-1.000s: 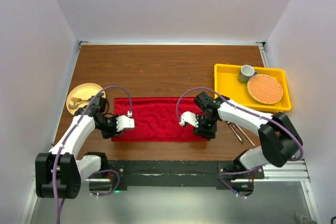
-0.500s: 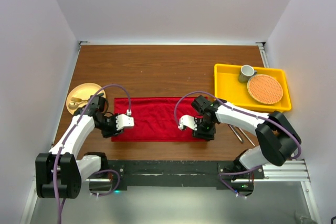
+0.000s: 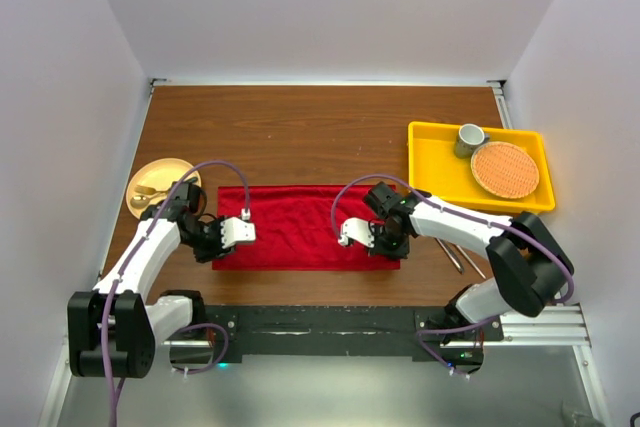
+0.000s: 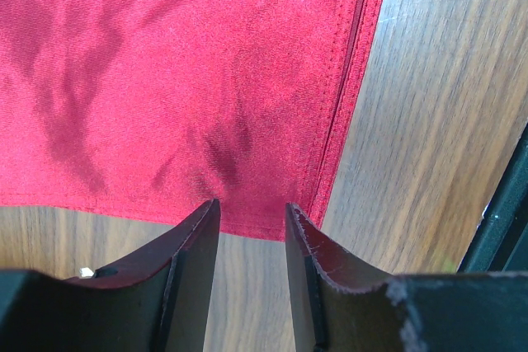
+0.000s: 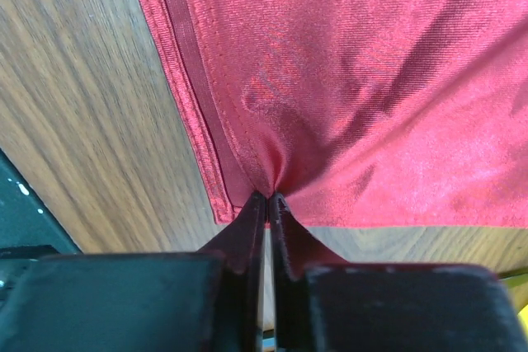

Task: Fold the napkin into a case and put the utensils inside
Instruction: Smooth out the rectangle-folded napkin at the center of the board.

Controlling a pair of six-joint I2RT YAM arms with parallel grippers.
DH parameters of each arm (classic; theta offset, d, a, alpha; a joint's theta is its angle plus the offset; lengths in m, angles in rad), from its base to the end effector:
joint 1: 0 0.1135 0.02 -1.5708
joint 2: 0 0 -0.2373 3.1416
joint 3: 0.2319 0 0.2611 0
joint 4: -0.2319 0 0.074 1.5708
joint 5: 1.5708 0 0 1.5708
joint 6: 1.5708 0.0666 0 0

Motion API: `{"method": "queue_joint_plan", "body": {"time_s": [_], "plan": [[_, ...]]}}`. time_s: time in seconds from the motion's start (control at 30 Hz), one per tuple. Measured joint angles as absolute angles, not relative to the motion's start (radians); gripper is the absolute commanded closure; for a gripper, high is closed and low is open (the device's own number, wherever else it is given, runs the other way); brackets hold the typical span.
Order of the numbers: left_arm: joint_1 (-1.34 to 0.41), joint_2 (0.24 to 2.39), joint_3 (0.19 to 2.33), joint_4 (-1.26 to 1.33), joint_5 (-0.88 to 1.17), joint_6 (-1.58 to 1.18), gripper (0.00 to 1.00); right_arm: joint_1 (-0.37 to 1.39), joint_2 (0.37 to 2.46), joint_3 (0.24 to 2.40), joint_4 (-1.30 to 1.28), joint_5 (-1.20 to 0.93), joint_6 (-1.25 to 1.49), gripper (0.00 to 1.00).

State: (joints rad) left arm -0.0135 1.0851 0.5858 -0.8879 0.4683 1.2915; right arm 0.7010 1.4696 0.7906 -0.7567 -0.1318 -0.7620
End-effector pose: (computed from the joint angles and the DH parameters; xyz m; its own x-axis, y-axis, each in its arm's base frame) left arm 0.1850 -0.0326 0.1232 -0.1802 0.8603 -0.4769 0.9710 0.2329 0.0532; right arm 0.1857 0.1681 0.0980 -0.0971 -0.9775 -0.1873 -0.9951 0.0986 0.0012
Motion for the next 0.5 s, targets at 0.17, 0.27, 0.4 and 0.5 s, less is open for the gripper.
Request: {"method": "queue_joint_plan", "body": {"time_s": [0.17, 0.27, 0.4, 0.5], "plan": [[-0.014, 1.085, 0.586, -0.889, 0.468, 1.293, 0.59, 0.702, 1.450, 0.793, -0.772, -0.132, -0.759, 1.00], [-0.014, 1.085, 0.590, -0.895, 0.468, 1.301, 0.59, 0.703, 1.421, 0.807, -0.801, -0.149, -0.760, 1.00], [-0.014, 1.084, 0.591, -0.911, 0.468, 1.332, 0.59, 0.709, 1.389, 0.819, -0.825, -0.175, -0.762, 1.00], [-0.014, 1.082, 0.591, -0.925, 0.468, 1.364, 0.59, 0.715, 1.388, 0.819, -0.836, -0.180, -0.762, 1.00]]}}
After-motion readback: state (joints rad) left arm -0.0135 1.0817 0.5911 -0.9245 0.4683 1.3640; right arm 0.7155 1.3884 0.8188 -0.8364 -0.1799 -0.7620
